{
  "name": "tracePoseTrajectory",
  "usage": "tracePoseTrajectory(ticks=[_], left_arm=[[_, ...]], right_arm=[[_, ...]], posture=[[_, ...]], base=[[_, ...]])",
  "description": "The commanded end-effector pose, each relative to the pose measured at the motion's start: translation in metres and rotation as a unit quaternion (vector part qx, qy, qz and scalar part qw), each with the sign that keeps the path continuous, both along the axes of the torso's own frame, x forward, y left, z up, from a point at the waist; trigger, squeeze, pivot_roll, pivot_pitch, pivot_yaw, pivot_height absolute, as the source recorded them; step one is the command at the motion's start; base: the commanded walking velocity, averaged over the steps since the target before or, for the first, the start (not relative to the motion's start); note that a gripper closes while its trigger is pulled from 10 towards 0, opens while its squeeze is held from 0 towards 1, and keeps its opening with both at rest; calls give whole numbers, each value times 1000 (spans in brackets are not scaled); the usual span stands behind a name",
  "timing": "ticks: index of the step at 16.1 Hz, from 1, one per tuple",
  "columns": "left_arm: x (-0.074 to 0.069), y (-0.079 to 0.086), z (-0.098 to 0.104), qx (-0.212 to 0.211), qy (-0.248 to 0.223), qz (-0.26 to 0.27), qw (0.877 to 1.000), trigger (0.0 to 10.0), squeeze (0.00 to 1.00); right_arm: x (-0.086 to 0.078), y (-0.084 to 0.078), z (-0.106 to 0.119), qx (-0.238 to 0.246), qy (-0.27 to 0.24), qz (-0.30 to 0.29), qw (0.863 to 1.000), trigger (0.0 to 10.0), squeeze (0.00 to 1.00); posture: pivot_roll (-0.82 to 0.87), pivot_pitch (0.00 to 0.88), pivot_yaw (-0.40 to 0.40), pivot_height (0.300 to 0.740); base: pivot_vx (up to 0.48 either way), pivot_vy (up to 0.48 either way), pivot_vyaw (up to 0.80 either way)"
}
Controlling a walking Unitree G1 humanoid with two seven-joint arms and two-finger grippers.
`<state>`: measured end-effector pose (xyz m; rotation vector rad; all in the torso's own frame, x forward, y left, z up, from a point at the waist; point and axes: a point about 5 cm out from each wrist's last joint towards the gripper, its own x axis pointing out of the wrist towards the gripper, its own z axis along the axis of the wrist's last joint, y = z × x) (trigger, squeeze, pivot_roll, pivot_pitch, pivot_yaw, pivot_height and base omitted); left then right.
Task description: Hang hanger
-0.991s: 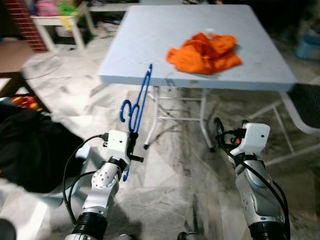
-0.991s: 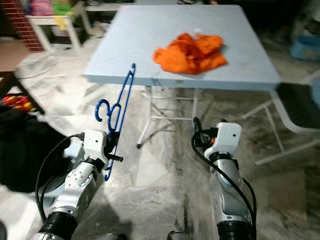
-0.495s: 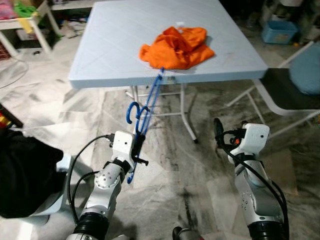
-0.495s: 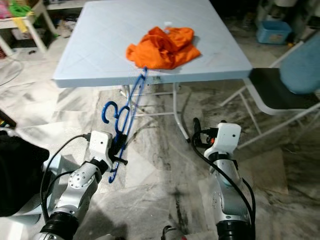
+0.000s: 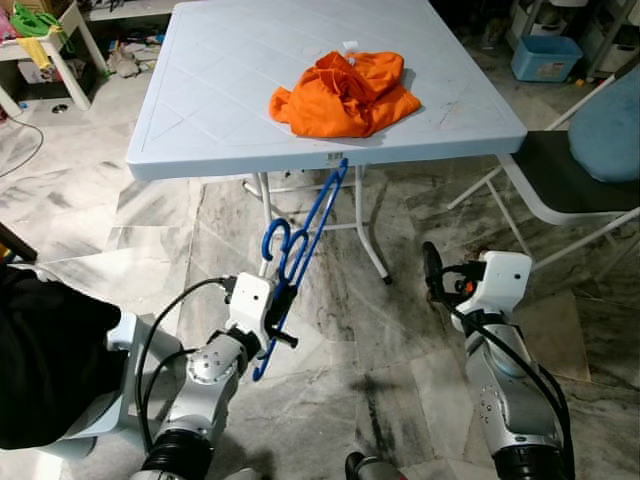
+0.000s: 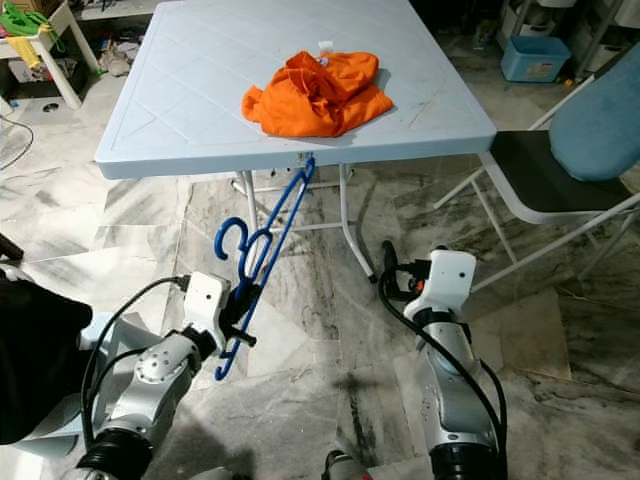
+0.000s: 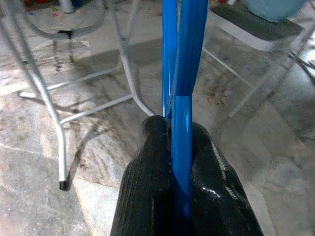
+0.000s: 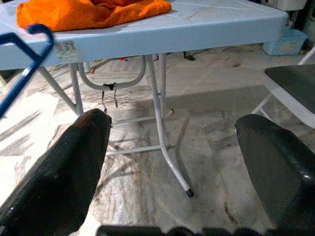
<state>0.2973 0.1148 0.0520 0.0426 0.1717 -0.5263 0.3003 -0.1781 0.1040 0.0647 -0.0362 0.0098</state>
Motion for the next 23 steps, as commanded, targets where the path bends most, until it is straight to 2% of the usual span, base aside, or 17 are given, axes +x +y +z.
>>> tracePoseTrajectory(ticks=[1, 3, 4, 5, 6, 7, 8, 10, 11, 14, 15, 17, 18, 20, 21, 22, 23], left_arm=[[-6, -1, -9, 14, 24, -22, 999, 10000, 0], [-8, 5, -18, 47, 48, -49, 997, 10000, 0], [-8, 10, -19, 53, 57, -67, 995, 10000, 0], [-8, 13, -19, 56, 60, -73, 994, 10000, 0], [-8, 18, -18, 64, 68, -93, 991, 10000, 0], [-9, 20, -19, 77, 72, -110, 988, 10000, 0], [-12, 25, -22, 100, 81, -142, 981, 10000, 0], [-15, 29, -24, 139, 78, -179, 971, 10000, 0], [-17, 33, -24, 171, 73, -209, 960, 10000, 0], [-19, 34, -24, 209, 69, -260, 940, 10000, 0], [-20, 33, -22, 232, 59, -287, 927, 10000, 0], [-18, 31, -19, 268, 38, -310, 911, 10000, 0], [-17, 30, -18, 274, 34, -316, 908, 10000, 0], [-17, 25, -17, 287, 19, -335, 897, 10000, 0], [-15, 21, -17, 292, 11, -340, 894, 10000, 0], [-15, 19, -17, 294, 7, -342, 892, 10000, 0], [-17, 16, -18, 298, 3, -351, 888, 10000, 0]], right_arm=[[-1, -2, -6, -13, 14, 7, 1000, 10000, 0], [-2, -1, -6, -56, 10, 57, 997, 10000, 0], [-5, 1, -6, -100, 7, 114, 988, 10000, 0], [-6, 0, -6, -122, 8, 131, 984, 10000, 0], [-6, -4, -6, -166, 13, 175, 970, 10000, 0], [-7, -6, -5, -190, 16, 202, 961, 10000, 0], [-7, -9, -5, -231, 25, 254, 939, 10000, 0], [-9, -9, -7, -284, 37, 319, 903, 10000, 0], [-10, -7, -10, -334, 47, 370, 866, 10000, 0], [-7, 1, -12, -404, 54, 440, 800, 10000, 0], [-4, 8, -10, -425, 54, 477, 768, 10000, 0], [-2, 18, -9, -434, 56, 513, 738, 10000, 0], [-1, 21, -9, -437, 55, 519, 732, 10000, 0], [2, 32, -11, -444, 61, 548, 706, 10000, 0], [2, 33, -16, -450, 80, 564, 688, 0, 0], [2, 31, -20, -452, 96, 571, 679, 0, 0], [0, 25, -30, -469, 133, 576, 656, 0, 0]], posture=[[-75, 147, 19, 740], [-73, 152, 19, 740], [-72, 157, 18, 740], [-73, 159, 17, 740], [-72, 166, 17, 740], [-71, 169, 19, 740], [-71, 170, 18, 740], [-69, 174, 22, 740], [-70, 176, 24, 740], [-56, 177, 26, 740], [-56, 177, 26, 740], [-46, 179, 27, 740], [-46, 179, 27, 740], [-48, 179, 28, 740], [-48, 176, 26, 740], [-50, 174, 26, 740], [-52, 174, 25, 740]], base=[[0, 0, -800], [0, 0, -400], [0, 0, 0], [0, 0, 0], [0, 0, 0], [0, 0, 0], [0, 0, 0], [0, 0, 0], [0, 0, 0], [0, 0, 0], [0, 0, 0], [0, 0, 0], [0, 0, 0], [0, 0, 0], [0, 0, 0], [0, 0, 0], [0, 0, 0]])
